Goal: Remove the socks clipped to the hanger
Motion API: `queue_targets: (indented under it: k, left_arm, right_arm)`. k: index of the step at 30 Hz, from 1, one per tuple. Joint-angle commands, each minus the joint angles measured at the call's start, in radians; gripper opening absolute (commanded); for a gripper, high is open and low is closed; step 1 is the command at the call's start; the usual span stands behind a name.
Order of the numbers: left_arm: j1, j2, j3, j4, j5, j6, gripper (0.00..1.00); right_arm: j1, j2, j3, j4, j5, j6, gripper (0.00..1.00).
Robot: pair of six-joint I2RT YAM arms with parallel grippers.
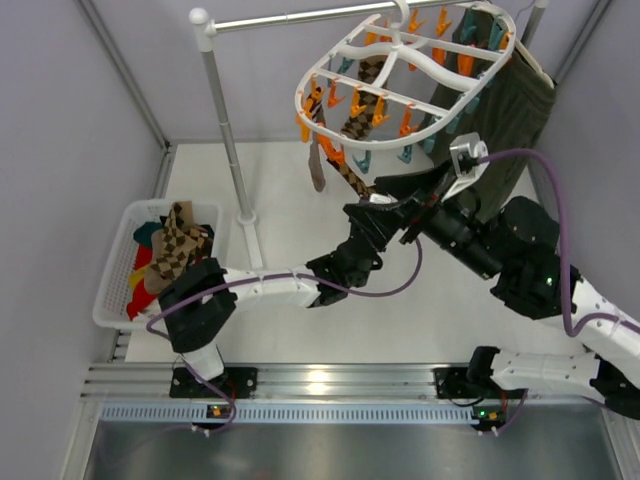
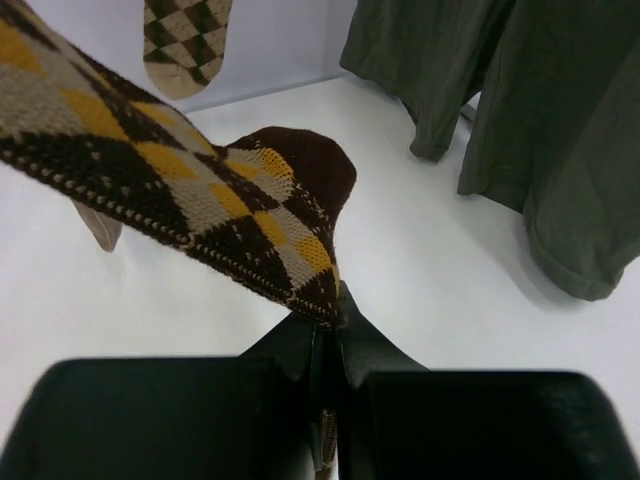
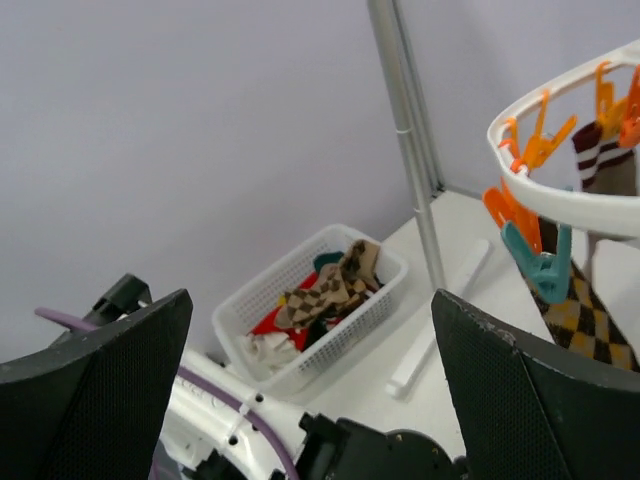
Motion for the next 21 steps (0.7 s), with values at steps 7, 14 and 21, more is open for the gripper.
queue_targets:
  k: [7, 14, 21]
  left_arm:
    - [-0.092, 0.213, 0.305, -0.019, -0.166, 0.165, 0.0]
    - [-0.135, 0.308, 0.4, -0.036, -0.224, 0.246, 0.0]
    - [-0.182, 0.36, 0.449, -0.036, -0.247, 0.295, 0.0]
  right_arm:
    - [-0.009, 0.349, 0.529, -0.506, 0.37, -0.165, 0.99]
    - [-0.008, 0.253, 0.381, -0.314, 0.221, -0.142, 1.0]
    - [-0.006, 0.23, 0.361, -0.39, 0.207, -0.167, 1.0]
